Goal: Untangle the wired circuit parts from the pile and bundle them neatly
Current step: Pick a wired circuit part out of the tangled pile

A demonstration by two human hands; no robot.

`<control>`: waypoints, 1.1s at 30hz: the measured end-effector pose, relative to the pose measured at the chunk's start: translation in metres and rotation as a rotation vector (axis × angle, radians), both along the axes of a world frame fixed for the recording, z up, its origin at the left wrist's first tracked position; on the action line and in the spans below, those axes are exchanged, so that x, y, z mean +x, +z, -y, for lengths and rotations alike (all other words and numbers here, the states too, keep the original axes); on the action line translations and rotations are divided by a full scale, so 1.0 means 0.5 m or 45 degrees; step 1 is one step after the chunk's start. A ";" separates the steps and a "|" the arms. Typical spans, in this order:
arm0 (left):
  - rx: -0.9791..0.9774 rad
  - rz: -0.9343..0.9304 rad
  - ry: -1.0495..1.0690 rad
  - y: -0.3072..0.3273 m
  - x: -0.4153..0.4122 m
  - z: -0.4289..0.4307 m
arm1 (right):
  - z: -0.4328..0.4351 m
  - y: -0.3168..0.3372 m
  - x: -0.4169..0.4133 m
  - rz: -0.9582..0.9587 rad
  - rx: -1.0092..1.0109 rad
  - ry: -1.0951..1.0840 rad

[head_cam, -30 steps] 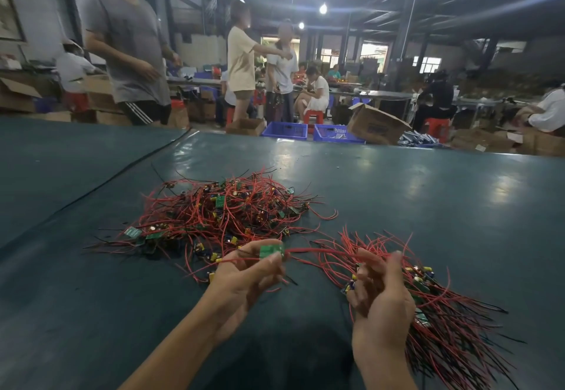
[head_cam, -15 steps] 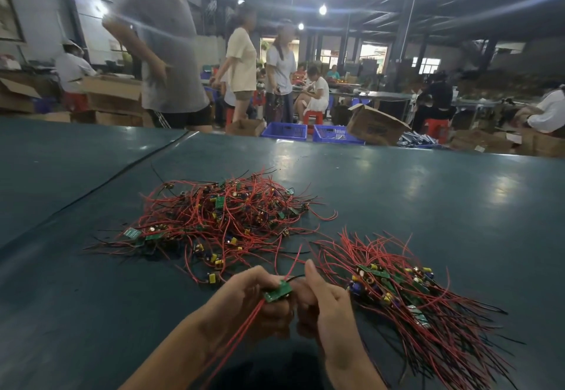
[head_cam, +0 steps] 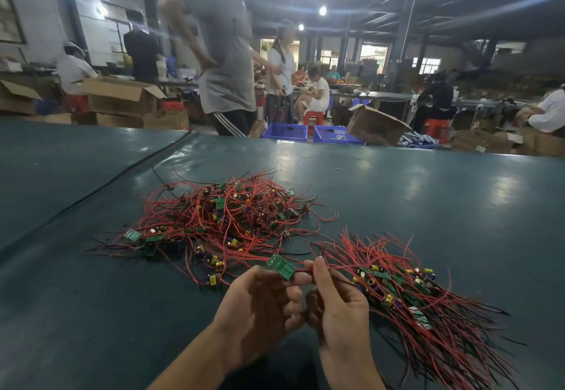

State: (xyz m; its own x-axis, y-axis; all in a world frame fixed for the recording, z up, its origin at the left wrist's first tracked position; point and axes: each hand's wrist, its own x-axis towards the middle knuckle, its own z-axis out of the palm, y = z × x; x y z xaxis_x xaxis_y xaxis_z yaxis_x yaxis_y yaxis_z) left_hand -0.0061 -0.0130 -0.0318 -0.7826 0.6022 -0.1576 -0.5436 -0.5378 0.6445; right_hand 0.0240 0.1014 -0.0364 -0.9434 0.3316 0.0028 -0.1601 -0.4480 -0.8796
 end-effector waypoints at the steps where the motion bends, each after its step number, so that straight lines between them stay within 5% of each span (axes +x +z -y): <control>1: 0.002 -0.058 0.012 -0.006 0.001 -0.002 | 0.001 -0.001 0.001 0.009 -0.013 -0.027; 24: -1.106 -1.399 0.745 -0.043 0.000 0.001 | 0.016 -0.005 -0.001 0.097 0.258 0.037; 33: -1.056 -1.385 0.837 -0.033 -0.010 0.010 | -0.067 0.006 -0.017 0.164 0.019 -0.296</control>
